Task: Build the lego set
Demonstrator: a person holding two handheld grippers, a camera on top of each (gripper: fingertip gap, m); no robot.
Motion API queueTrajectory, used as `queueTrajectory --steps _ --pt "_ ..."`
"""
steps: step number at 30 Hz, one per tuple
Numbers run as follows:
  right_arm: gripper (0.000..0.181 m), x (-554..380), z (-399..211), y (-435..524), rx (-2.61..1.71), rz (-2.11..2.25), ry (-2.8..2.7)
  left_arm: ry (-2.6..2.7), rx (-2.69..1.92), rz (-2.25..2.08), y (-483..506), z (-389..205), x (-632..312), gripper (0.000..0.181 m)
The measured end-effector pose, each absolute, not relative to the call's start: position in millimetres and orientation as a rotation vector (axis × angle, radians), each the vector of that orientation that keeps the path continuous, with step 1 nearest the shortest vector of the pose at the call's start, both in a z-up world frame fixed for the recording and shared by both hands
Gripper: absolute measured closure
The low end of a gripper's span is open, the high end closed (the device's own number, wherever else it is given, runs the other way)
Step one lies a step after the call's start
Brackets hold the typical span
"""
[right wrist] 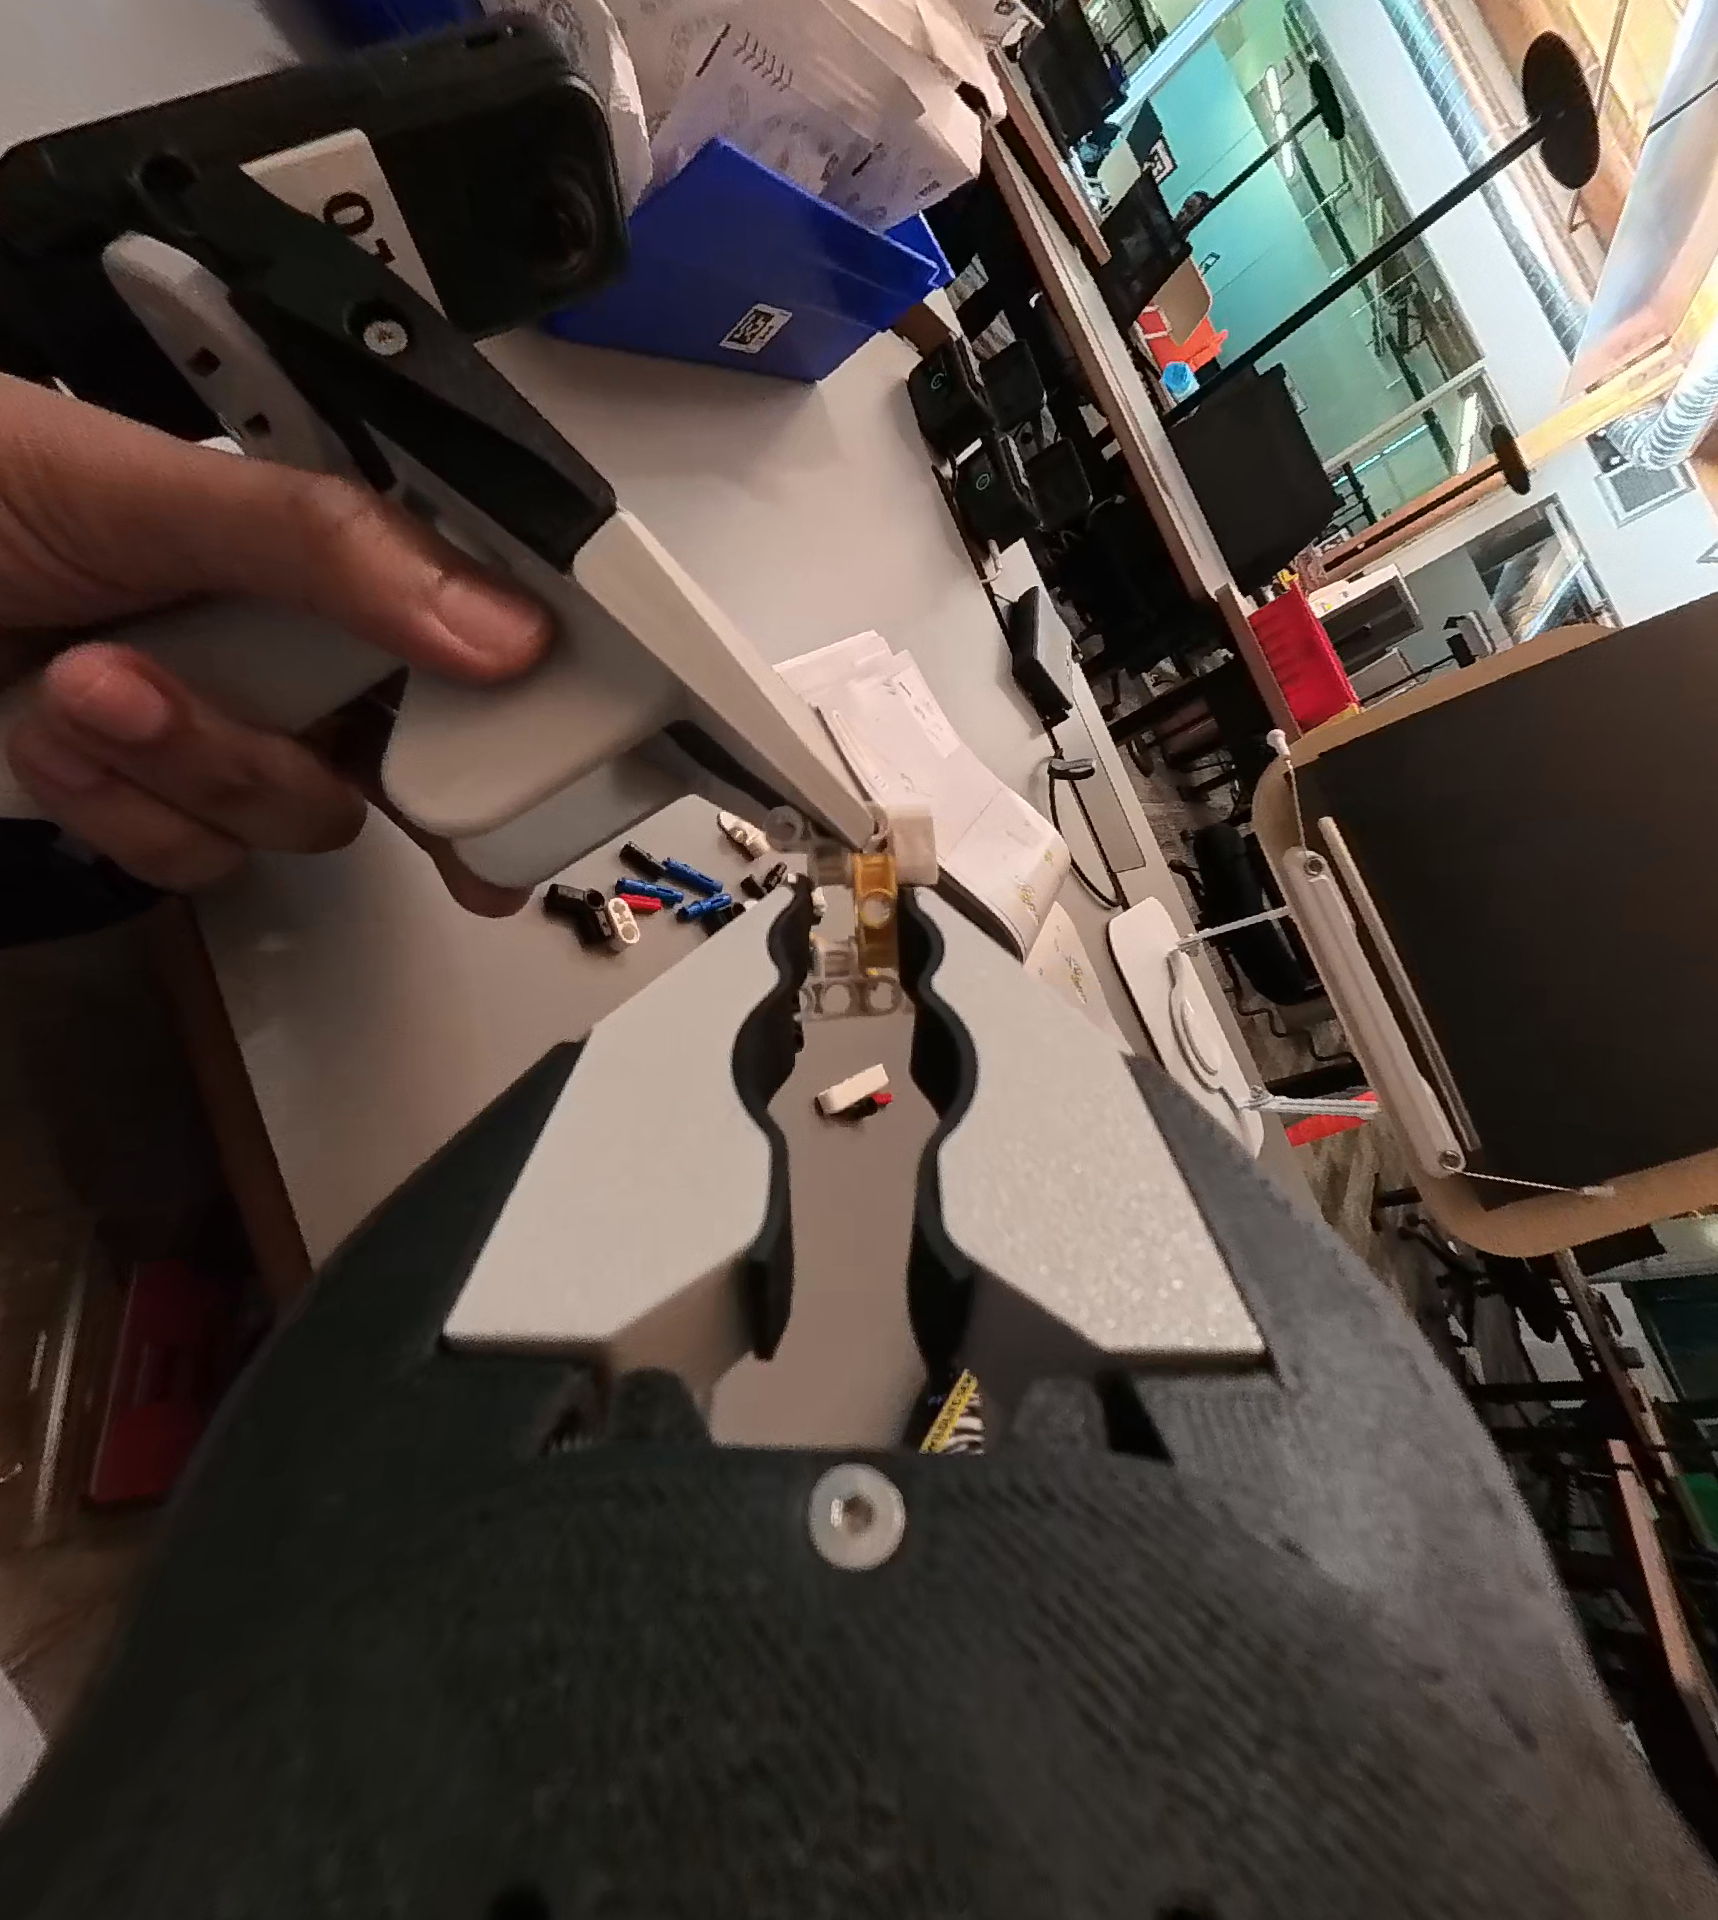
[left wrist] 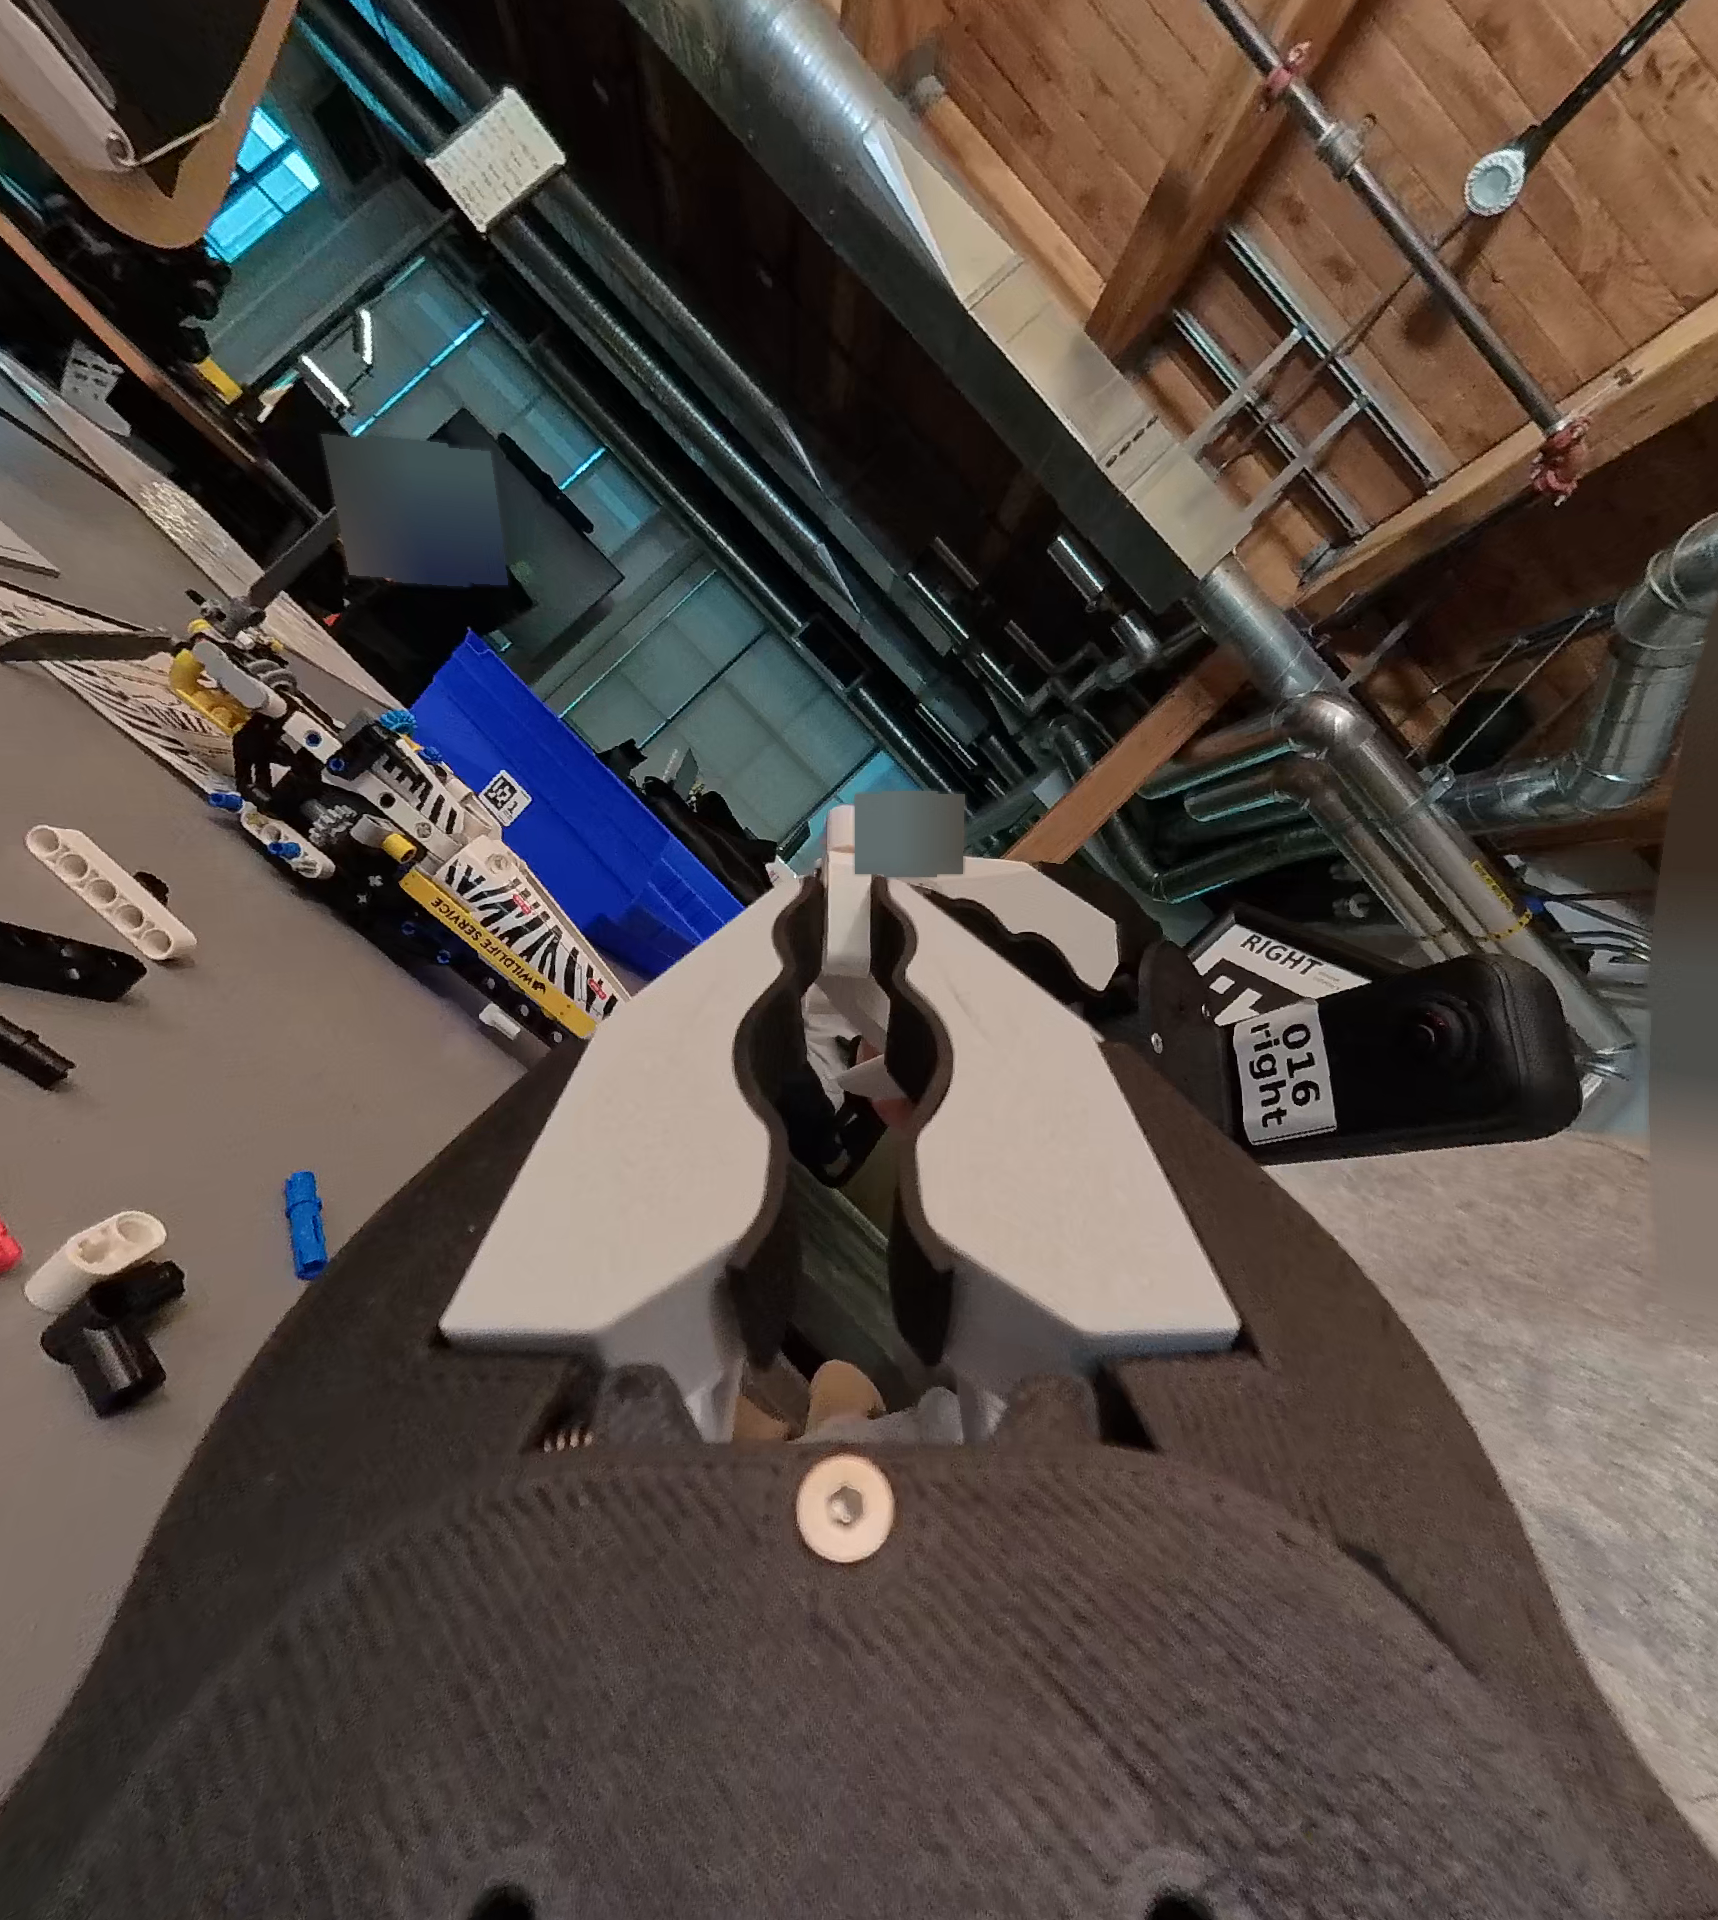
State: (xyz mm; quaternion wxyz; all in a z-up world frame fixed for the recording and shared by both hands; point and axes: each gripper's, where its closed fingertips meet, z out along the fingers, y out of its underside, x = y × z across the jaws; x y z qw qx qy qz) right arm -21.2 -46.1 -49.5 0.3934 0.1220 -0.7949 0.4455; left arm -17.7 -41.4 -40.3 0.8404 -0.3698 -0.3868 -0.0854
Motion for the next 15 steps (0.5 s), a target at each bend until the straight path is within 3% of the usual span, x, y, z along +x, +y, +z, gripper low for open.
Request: queueTrajectory --steps 1,15 --pt "0.167 -20.9 -49.4 -46.5 0.308 1.133 -2.018 -0.820 -0.777 -0.183 -41.9 -40.3 -18.0 0.175" --pt "0.168 -18.6 -46.8 -50.0 0.244 1.207 -2.057 -0.834 -0.692 -0.213 -47.3 -38.8 -20.9 0.175"
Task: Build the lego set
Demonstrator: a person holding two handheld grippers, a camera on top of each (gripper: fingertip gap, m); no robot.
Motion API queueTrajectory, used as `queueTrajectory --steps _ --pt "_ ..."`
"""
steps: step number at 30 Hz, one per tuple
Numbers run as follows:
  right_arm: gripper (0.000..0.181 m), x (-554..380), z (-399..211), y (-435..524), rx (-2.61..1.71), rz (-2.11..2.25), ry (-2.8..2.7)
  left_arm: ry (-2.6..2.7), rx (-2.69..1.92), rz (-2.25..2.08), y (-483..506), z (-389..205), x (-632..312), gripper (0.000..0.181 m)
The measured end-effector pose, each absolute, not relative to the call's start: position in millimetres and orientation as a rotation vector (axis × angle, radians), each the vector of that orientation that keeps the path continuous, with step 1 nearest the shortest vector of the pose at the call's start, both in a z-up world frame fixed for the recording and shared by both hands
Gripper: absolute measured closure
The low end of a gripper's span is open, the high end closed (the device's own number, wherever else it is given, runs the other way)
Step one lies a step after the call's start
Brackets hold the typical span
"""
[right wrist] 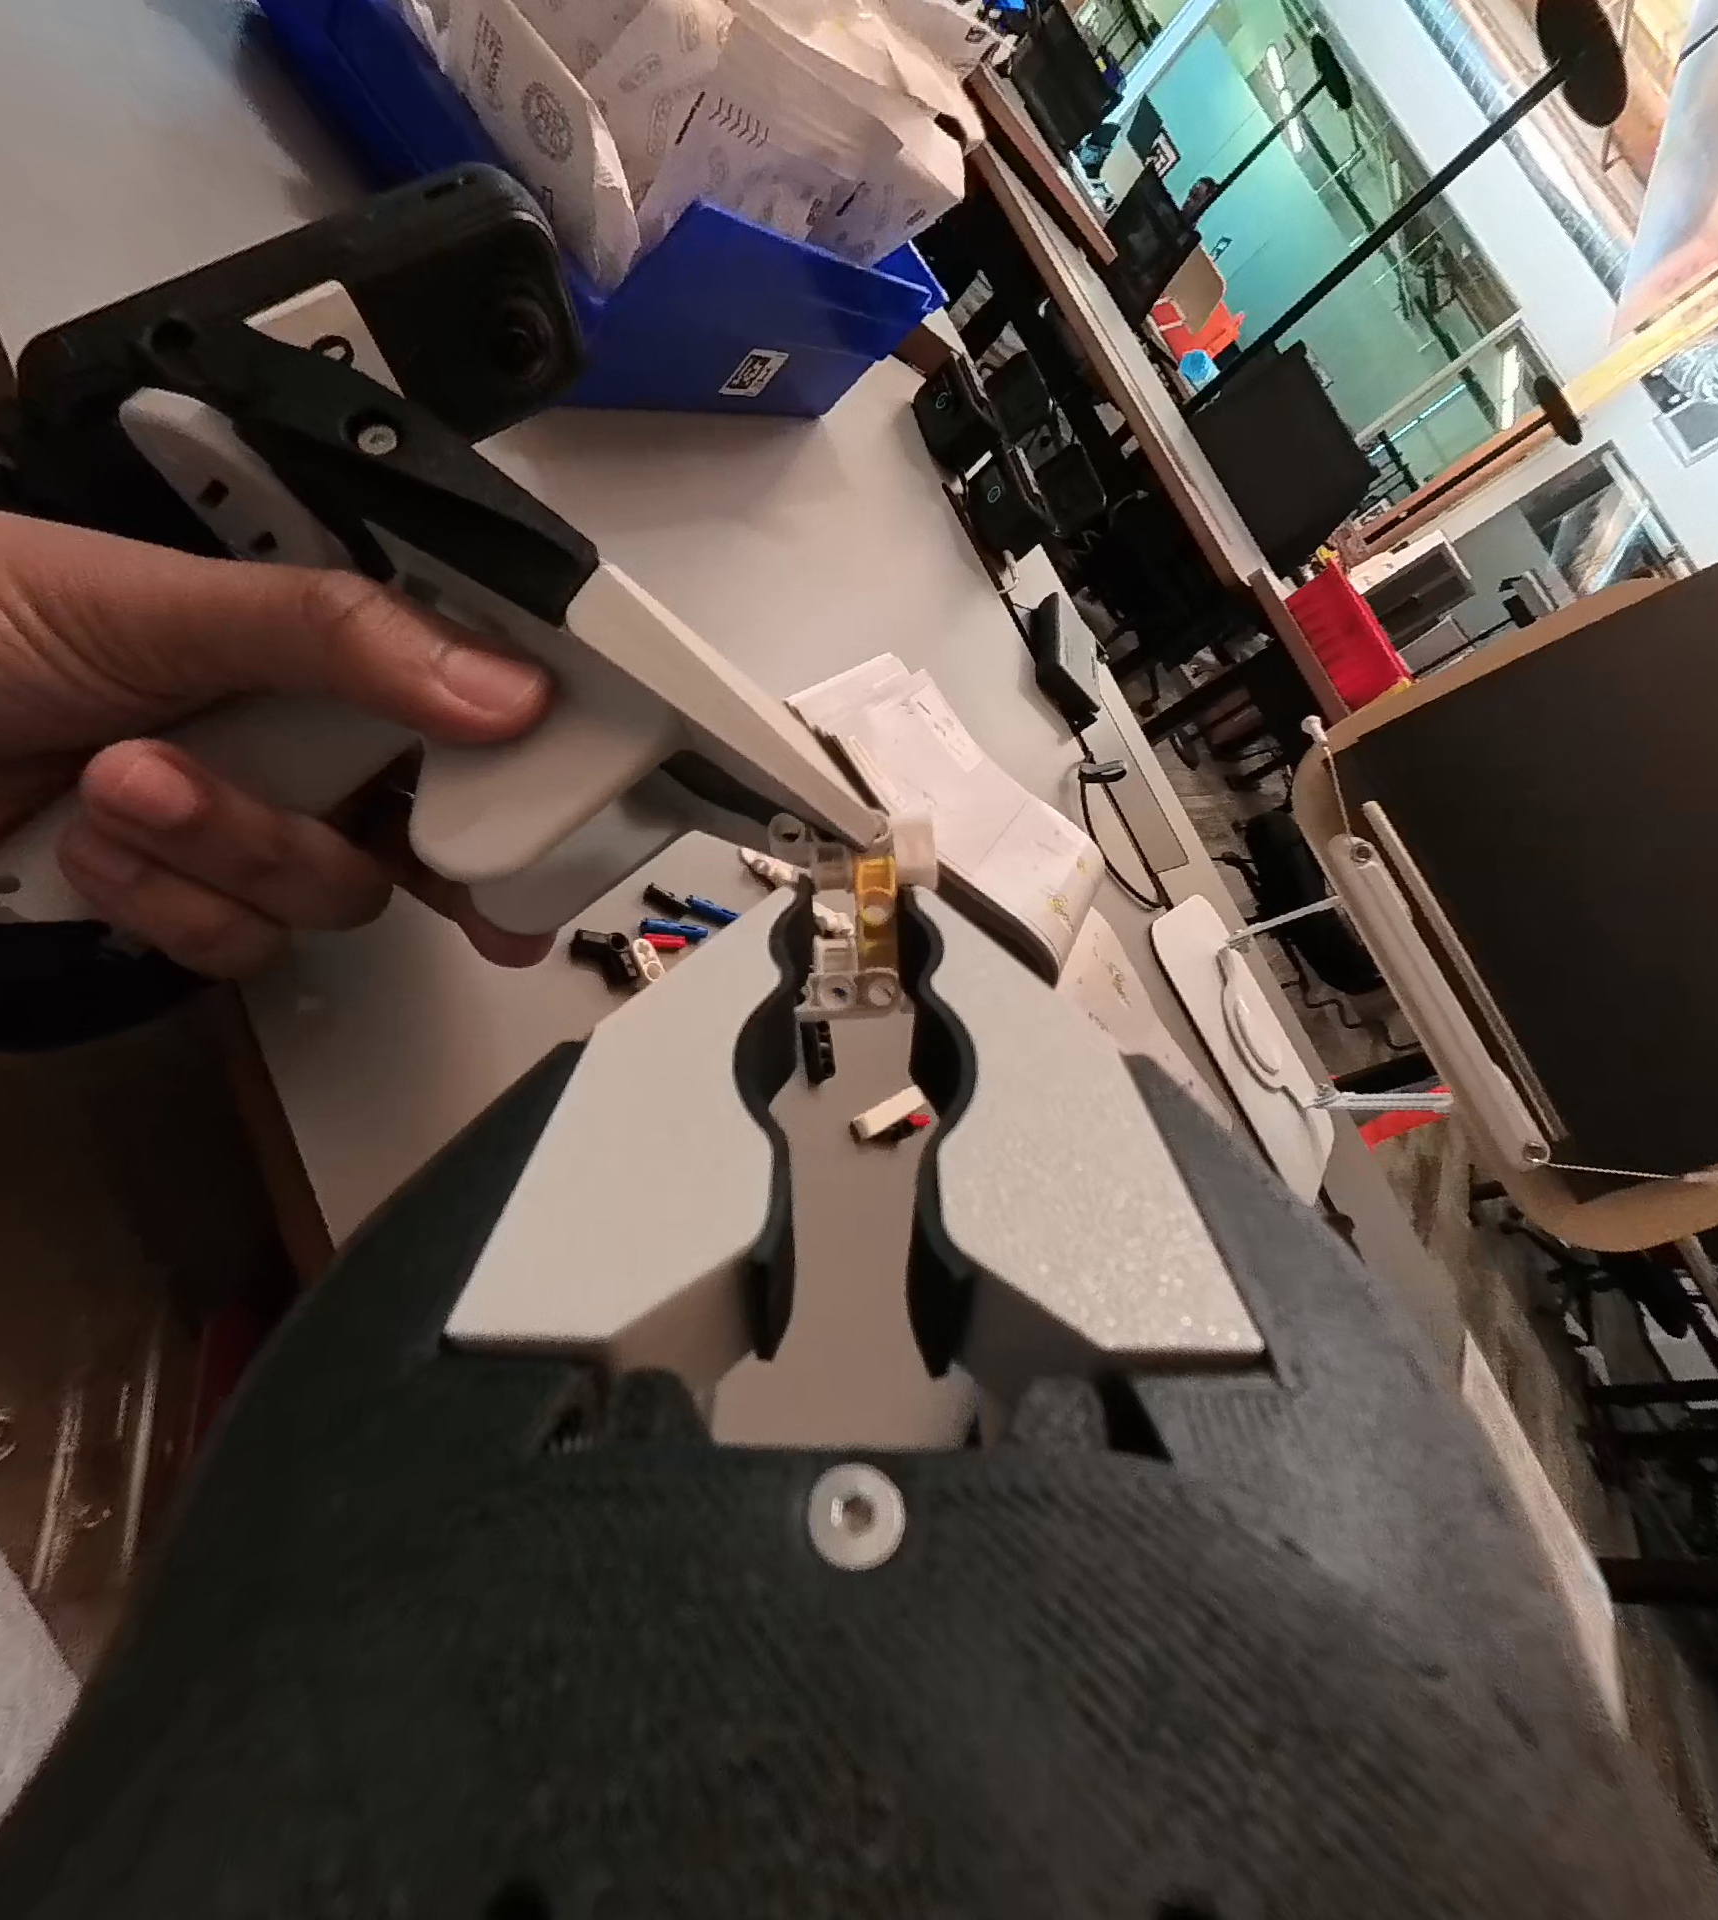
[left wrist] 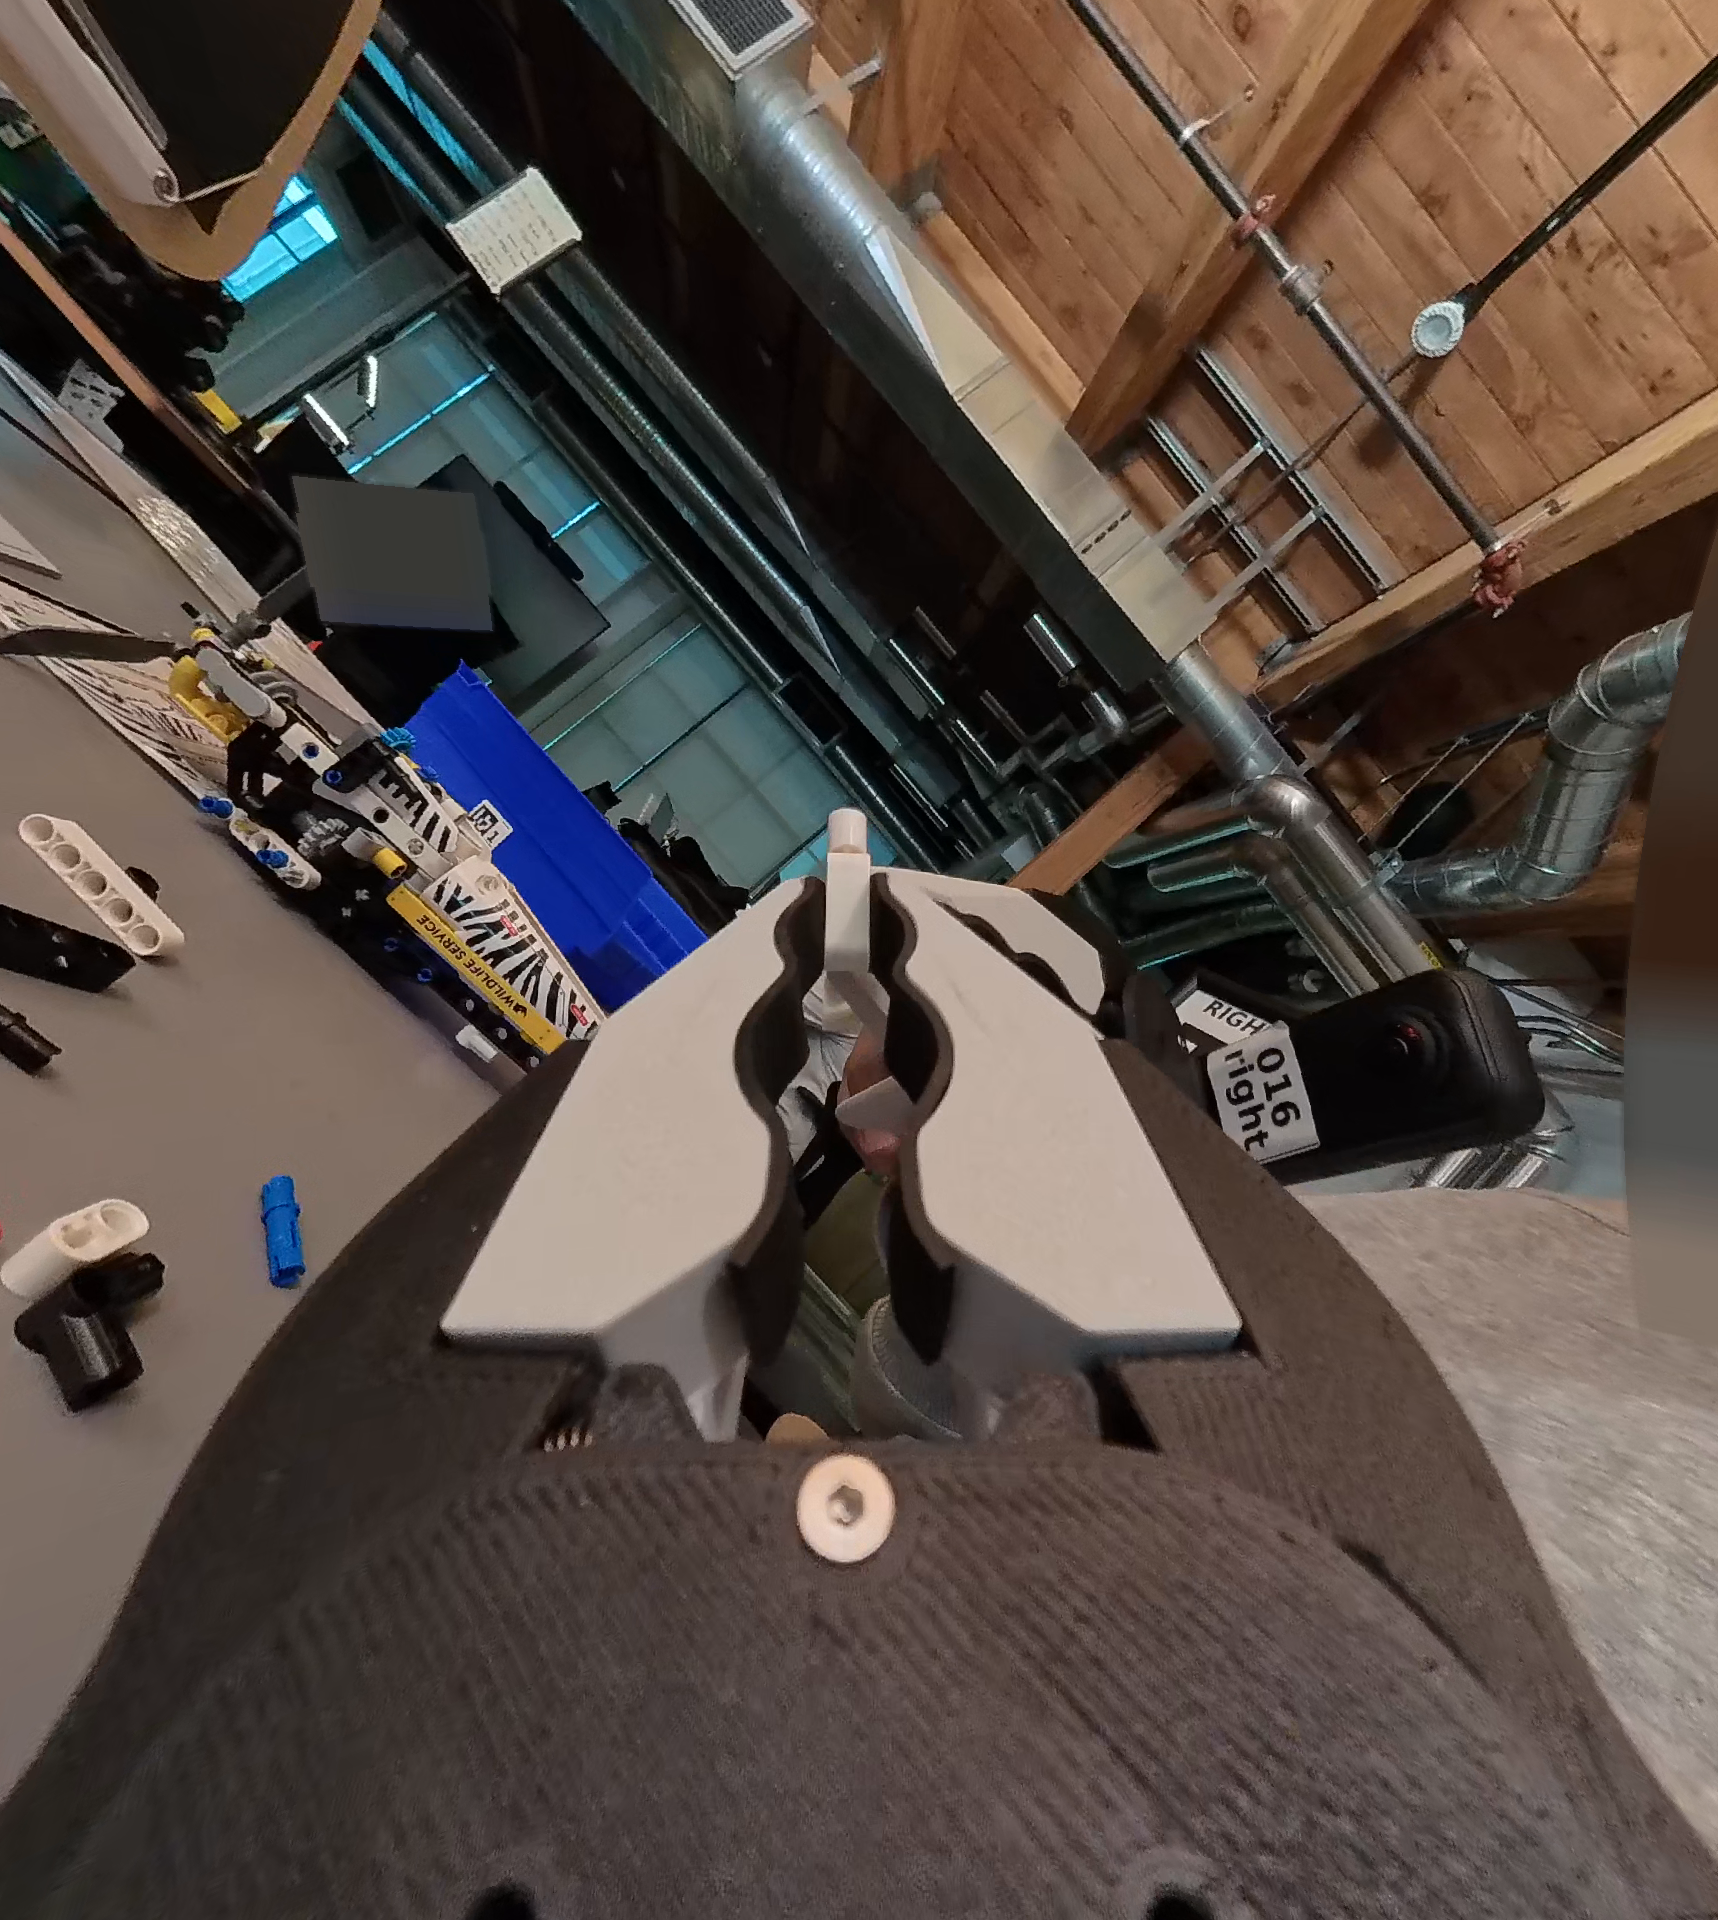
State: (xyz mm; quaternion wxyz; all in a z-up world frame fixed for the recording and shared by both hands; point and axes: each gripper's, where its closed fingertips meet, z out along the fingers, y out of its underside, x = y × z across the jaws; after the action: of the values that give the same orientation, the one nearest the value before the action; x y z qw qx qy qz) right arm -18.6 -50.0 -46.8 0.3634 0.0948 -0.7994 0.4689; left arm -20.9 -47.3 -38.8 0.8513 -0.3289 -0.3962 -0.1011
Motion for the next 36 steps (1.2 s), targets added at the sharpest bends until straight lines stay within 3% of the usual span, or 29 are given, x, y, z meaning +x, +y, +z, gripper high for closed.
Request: queueTrajectory --steps 32,34,36 --pt "0.176 -21.8 -48.9 -44.2 0.249 1.136 -2.084 -0.848 -0.714 -0.180 -43.2 -40.1 -22.7 0.175" --pt "0.173 -20.2 -43.6 -43.9 0.247 1.162 -2.066 -0.848 -0.705 -0.174 -45.7 -39.6 -22.9 0.175" --pt "0.157 -21.3 -34.9 -41.9 0.228 1.203 -2.034 -0.843 -0.689 -0.175 -49.8 -38.6 -22.5 0.175"
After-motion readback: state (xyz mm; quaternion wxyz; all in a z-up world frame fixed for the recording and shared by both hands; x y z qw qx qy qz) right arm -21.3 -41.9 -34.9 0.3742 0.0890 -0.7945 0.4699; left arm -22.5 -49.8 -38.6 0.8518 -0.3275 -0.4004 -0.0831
